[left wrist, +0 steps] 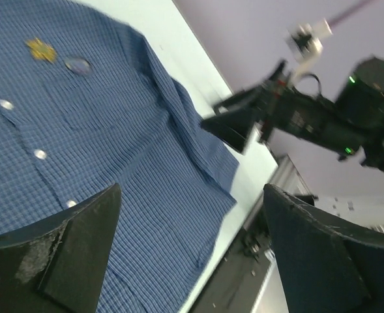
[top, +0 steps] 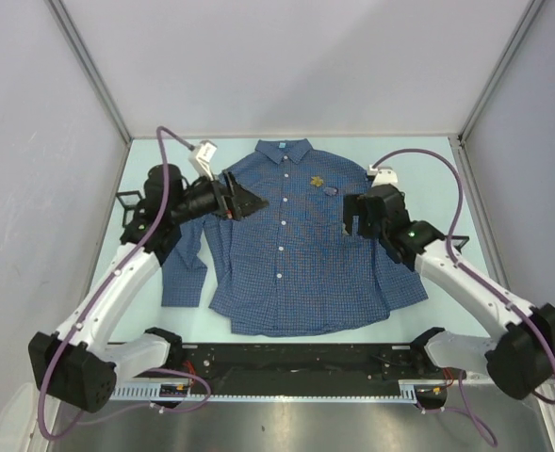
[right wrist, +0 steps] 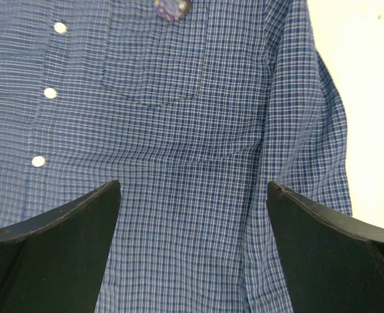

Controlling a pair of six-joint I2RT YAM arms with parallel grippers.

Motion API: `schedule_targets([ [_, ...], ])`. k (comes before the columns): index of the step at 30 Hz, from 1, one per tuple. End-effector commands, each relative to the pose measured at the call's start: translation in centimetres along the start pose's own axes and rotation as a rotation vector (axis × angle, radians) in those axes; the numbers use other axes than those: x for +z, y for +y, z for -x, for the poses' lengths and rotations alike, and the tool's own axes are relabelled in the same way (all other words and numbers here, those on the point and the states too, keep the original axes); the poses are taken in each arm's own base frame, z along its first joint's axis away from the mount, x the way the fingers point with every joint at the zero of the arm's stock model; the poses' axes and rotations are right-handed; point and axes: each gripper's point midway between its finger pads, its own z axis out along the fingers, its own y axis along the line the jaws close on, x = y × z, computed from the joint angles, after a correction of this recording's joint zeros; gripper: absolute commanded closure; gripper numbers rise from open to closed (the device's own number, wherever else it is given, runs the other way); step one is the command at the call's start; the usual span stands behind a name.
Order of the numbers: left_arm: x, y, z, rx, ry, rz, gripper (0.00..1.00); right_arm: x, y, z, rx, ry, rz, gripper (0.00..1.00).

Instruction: Remove the brooch from the garment

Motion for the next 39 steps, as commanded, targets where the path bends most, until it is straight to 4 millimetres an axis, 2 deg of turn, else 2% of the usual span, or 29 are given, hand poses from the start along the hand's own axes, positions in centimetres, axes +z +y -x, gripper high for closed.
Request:
schedule_targets([
  [1, 1.8, -1.5, -2.1, -0.021, 0.102, -0.085, 0.08, 2.0, 1.2, 3.7, 0.036, -0.086, 0.024, 0.07],
  [2, 2.7, -0.9, -2.7, -0.035, 0.126, -0.069, 0.09, 2.5, 1.3, 3.8, 0.058, -0.079, 0.031, 0.09],
  [4, 3.8, -1.1, -3.2, -0.04, 0.148, -0.066, 0.12, 3.7, 1.5, 3.7, 0.092, -0.057, 0.061, 0.13],
  [5, 4.9, -0.2, -3.7, -0.059, 0.16, -0.036, 0.15, 4.1, 1.4, 3.7, 0.115, -0.054, 0.068, 0.15],
  [6, 5.9, -0.9, -3.5, -0.058, 0.16, -0.055, 0.17, 4.5, 1.5, 3.6, 0.125, -0.046, 0.078, 0.17],
  [8, 7.5, -0.9, -3.6, -0.066, 0.163, -0.05, 0.23, 5.8, 0.7, 3.7, 0.149, -0.044, 0.072, 0.18],
  [9, 10.5, 0.1, -3.8, -0.093, 0.175, -0.021, 0.33, 7.3, -0.5, 4.1, 0.208, -0.038, 0.088, 0.2],
  [10, 12.7, 1.1, -3.9, -0.129, 0.187, 0.003, 0.36, 7.9, -0.9, 4.2, 0.259, -0.033, 0.102, 0.21],
  [11, 13.8, 1.4, -3.8, -0.144, 0.188, 0.006, 0.39, 8.3, -0.3, 4.8, 0.288, -0.033, 0.181, 0.26],
  [12, 15.0, 2.1, -4.2, -0.163, 0.2, 0.016, 0.43, 9.7, -1.7, 4.5, 0.332, -0.018, 0.174, 0.29],
  [13, 16.2, 1.6, -2.9, -0.178, 0.181, -0.002, 0.44, 10.3, -2.0, 4.6, 0.356, -0.016, 0.192, 0.31],
  [14, 18.2, 3.1, -3.9, -0.199, 0.201, 0.005, 0.46, 10.8, -1.5, 5.1, 0.381, -0.022, 0.237, 0.33],
  [15, 19.1, 3.4, -3.9, -0.208, 0.199, 0.001, 0.47, 12.1, -1.7, 4.7, 0.392, -0.011, 0.246, 0.34],
  [16, 20.2, 2.9, -2.6, -0.201, 0.165, -0.027, 0.48, 12.9, -2.0, 4.6, 0.4, -0.002, 0.25, 0.35],
  [17, 21.7, 4.8, -3.6, -0.219, 0.173, 0.009, 0.49, 13.4, -1.4, 4.9, 0.4, -0.005, 0.28, 0.37],
  [18, 22.5, 5.2, -3.7, -0.217, 0.17, 0.017, 0.5, 14.0, -1.2, 5.4, 0.405, -0.009, 0.292, 0.37],
  [19, 23.3, 5.9, -4.1, -0.212, 0.178, 0.027, 0.51, 15.4, -1.6, 4.5, 0.427, 0.02, 0.28, 0.39],
  [20, 24.3, 5.7, -3.0, -0.199, 0.16, 0.016, 0.53, 15.9, -1.5, 4.6, 0.439, 0.017, 0.292, 0.44],
  [21, 25.6, 7.7, -4.6, -0.213, 0.186, 0.049, 0.55, 16.6, -1.4, 4.6, 0.469, 0.021, 0.302, 0.47],
  [23, 27.0, 8.0, -3.7, -0.192, 0.178, 0.046, 0.58, 18.1, -0.7, 4.0, 0.483, 0.034, 0.345, 0.53],
  [24, 28.1, 9.7, -4.9, -0.192, 0.189, 0.081, 0.61, 18.6, -0.4, 4.6, 0.494, 0.025, 0.359, 0.54],
  [25, 28.4, 10.4, -5.0, -0.174, 0.194, 0.1, 0.62, 19.0, -0.3, 4.6, 0.5, 0.023, 0.367, 0.55],
  [27, 29.7, 10.8, -3.6, -0.139, 0.162, 0.107, 0.69, 20.5, -0.4, 3.9, 0.519, 0.043, 0.366, 0.59],
  [28, 30.4, 11.8, -4.3, -0.136, 0.188, 0.13, 0.72, 20.9, -0.3, 4.6, 0.533, 0.032, 0.382, 0.61],
  [29, 30.8, 12.1, -4.3, -0.131, 0.19, 0.138, 0.74, 21.6, -0.4, 4.2, 0.54, 0.042, 0.379, 0.65],
  [34, 33.2, 14.8, -5.5, -0.152, 0.21, 0.18, 0.81, 22.8, 0.1, 4.7, 0.557, 0.042, 0.409, 0.65],
  [39, 34.1, 16.2, -6.5, -0.178, 0.212, 0.206, 0.86, 23.6, 0.1, 4.0, 0.576, 0.056, 0.406, 0.64],
])
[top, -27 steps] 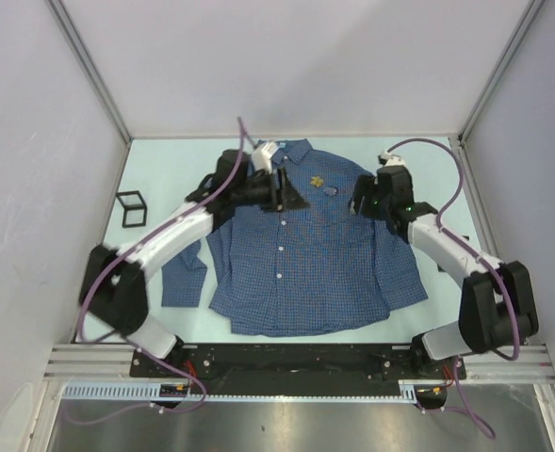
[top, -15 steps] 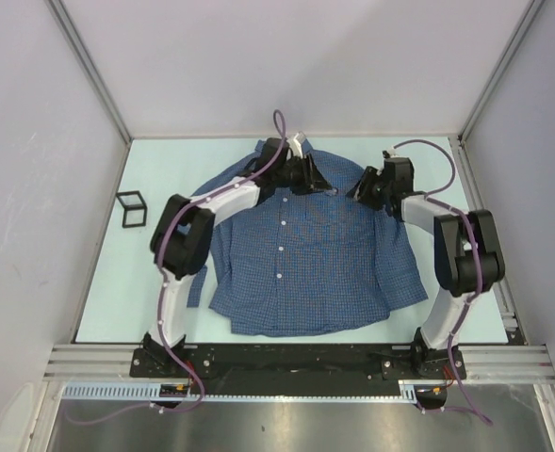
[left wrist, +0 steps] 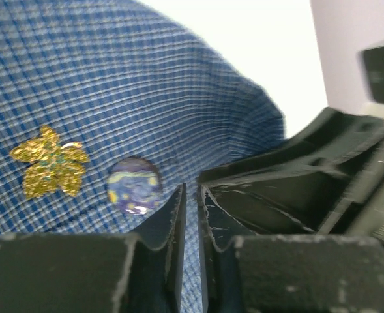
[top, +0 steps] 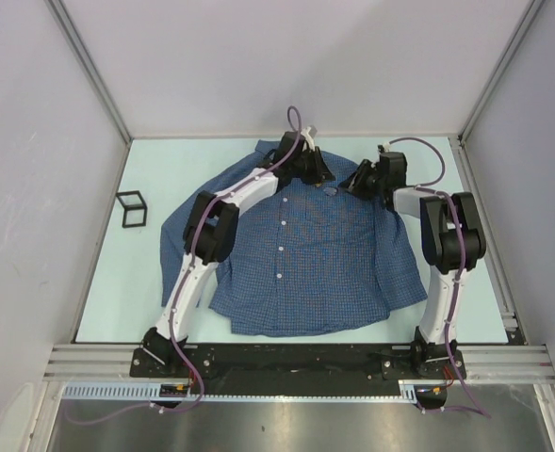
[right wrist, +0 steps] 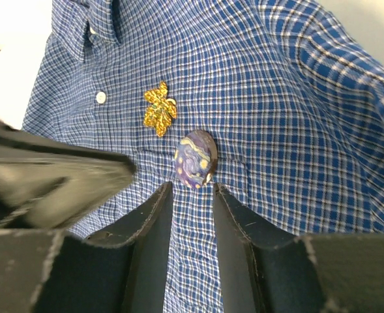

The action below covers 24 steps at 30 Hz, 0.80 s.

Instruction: Remove the brooch from the garment

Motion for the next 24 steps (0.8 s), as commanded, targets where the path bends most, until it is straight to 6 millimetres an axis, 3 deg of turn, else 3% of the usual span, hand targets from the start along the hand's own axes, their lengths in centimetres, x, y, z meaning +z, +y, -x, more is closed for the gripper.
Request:
schedule_targets([
  [1, 0.8, 0.6, 0.0, -0.009, -0.003, 0.031, 0.87, 0.7, 1.6, 1.7, 0.006, -0.037, 0.073, 0.64],
  [10, 1.7, 3.9, -2.1, -0.043, 0.033, 0.117, 0.94, 1.7, 0.6, 0.5, 0.031, -0.009, 0.061, 0.64],
  [24, 1.4, 4.9, -3.2, -0.062, 0.056, 0.12, 0.96, 3.1, 0.6, -0.2, 0.036, 0.003, 0.111, 0.66],
])
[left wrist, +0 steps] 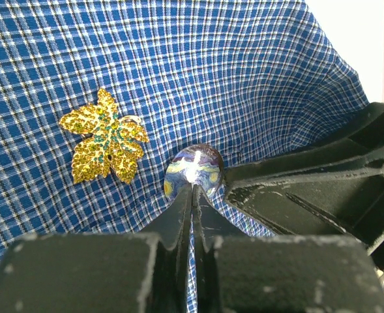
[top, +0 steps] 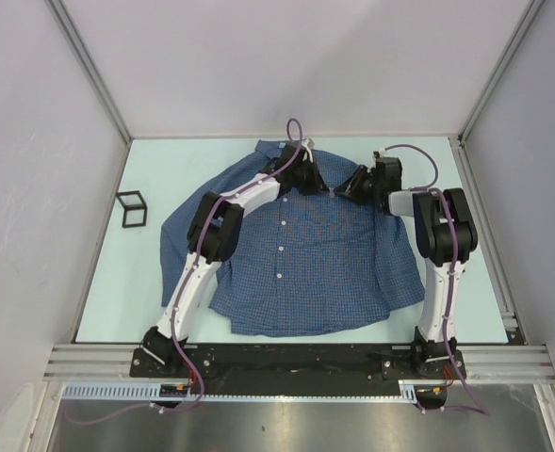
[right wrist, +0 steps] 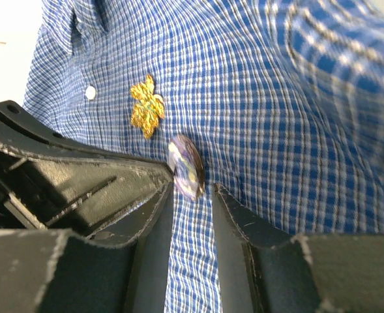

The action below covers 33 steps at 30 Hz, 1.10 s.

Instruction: Remove the brooch from the garment

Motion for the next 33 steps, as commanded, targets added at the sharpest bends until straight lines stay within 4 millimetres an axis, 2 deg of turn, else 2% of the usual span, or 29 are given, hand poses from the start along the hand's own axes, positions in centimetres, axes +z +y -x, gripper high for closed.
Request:
schedule_targets([
  [1, -0.4, 0.2, 0.1, -0.012, -0.001, -0.001, 0.96, 1.1, 1.7, 1.4, -0.028, -0.036, 0.078, 0.65],
  [6, -0.5, -0.1, -0.2, -0.021, 0.015, -0.02, 0.96, 1.7, 2.2, 1.4, -0.053, -0.037, 0.1, 0.69],
  [10, -1.1, -0.7, 0.3, -0.022, 0.017, -0.04, 0.94, 1.6, 2.9, 1.8, -0.081, -0.045, 0.118, 0.84],
  [14, -2.3, -1.6, 1.4, -0.036, 0.014, -0.07, 0.82, 1.1, 3.2, 2.0, -0.132, -0.052, 0.107, 0.99],
  [16, -3.3, -2.1, 2.1, -0.041, 0.012, -0.089, 0.77, 1.0, 2.8, 2.0, -0.176, -0.057, 0.064, 1.0],
  [17, -3.6, -2.3, 2.4, -0.049, 0.011, -0.094, 0.7, 0.8, 3.4, 1.9, -0.199, -0.061, 0.055, 1.0],
  [19, -4.4, -2.7, 2.7, -0.055, 0.01, -0.1, 0.65, 0.6, 2.6, 2.0, -0.252, -0.079, -0.025, 1.0],
  [20, -4.7, -2.6, 2.7, -0.069, 0.011, -0.095, 0.64, 0.4, 3.3, 1.9, -0.279, -0.085, -0.042, 1.0],
  [23, -5.7, -2.8, 2.6, -0.109, 0.016, -0.099, 0.63, -0.1, 1.8, 2.3, -0.362, -0.128, -0.196, 1.0],
  [24, -5.8, -2.1, 2.1, -0.131, 0.026, -0.084, 0.62, -0.2, 2.1, 1.5, -0.393, -0.116, -0.223, 1.0],
  [26, -6.6, -2.5, 2.6, -0.155, 0.008, -0.099, 0.62, -0.6, 1.5, 1.8, -0.47, -0.147, -0.318, 1.0],
  [27, -6.7, -1.6, 2.0, -0.18, 0.018, -0.086, 0.62, -0.6, 2.1, 1.0, -0.502, -0.139, -0.334, 1.0],
  [29, -7.5, -2.0, 2.7, -0.202, -0.013, -0.106, 0.62, -0.9, 1.8, 0.9, -0.565, -0.151, -0.397, 1.0],
  [31, -7.8, -1.4, 2.3, -0.225, -0.012, -0.101, 0.62, -0.7, 2.4, 0.2, -0.627, -0.151, -0.435, 1.0],
  [33, -8.2, -1.0, 2.3, -0.254, -0.025, -0.097, 0.62, -1.1, 1.9, 0.3, -0.697, -0.156, -0.516, 1.0],
])
